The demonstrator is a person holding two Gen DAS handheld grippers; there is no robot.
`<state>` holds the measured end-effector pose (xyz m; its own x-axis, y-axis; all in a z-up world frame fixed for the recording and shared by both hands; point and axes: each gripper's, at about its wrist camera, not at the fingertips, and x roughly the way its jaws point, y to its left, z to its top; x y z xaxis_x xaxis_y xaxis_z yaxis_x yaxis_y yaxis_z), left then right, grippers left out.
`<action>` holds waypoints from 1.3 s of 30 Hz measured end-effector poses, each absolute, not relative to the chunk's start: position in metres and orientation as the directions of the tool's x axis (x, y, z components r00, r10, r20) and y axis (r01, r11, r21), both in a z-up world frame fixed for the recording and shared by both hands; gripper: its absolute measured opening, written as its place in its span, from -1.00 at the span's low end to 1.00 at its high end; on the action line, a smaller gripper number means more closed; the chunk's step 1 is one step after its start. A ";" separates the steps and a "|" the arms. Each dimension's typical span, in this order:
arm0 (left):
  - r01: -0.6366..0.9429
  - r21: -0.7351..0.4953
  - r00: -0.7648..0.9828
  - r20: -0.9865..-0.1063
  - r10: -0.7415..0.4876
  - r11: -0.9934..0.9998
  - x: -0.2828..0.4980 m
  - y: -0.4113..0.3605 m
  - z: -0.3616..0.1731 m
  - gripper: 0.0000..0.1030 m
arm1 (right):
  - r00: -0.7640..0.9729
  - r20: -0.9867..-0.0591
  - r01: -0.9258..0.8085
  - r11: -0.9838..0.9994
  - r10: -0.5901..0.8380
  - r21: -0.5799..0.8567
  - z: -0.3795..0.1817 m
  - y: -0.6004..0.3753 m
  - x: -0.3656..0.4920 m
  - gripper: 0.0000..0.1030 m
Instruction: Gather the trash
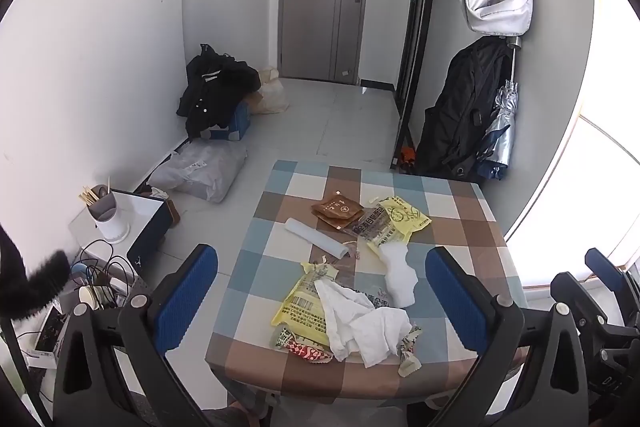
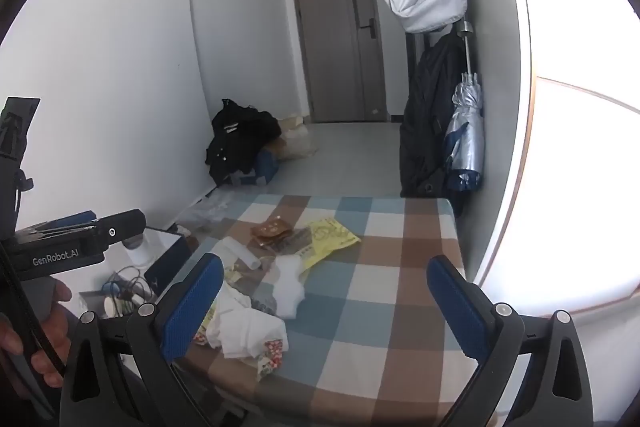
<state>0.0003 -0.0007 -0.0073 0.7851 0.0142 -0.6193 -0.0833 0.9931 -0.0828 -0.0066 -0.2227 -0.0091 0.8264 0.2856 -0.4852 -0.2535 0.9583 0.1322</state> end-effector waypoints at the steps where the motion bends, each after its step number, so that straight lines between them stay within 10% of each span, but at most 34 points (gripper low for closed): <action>1: -0.082 -0.086 0.785 -0.620 0.011 0.993 0.000 0.000 -0.008 0.98 | 0.826 -0.488 -0.251 0.959 0.283 0.132 -0.010 -0.222 -0.006 0.99; 39: -0.073 -0.118 0.770 -0.638 -0.020 0.990 0.002 0.005 -0.013 0.98 | 0.813 -0.505 -0.251 0.957 0.290 0.145 -0.012 -0.222 -0.003 0.99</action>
<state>0.0023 0.0052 -0.0132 0.7702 -0.0198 -0.6375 -0.0725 0.9903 -0.1183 -0.0031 -0.2225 -0.0124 0.8128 0.2898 -0.5053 -0.2509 0.9570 0.1453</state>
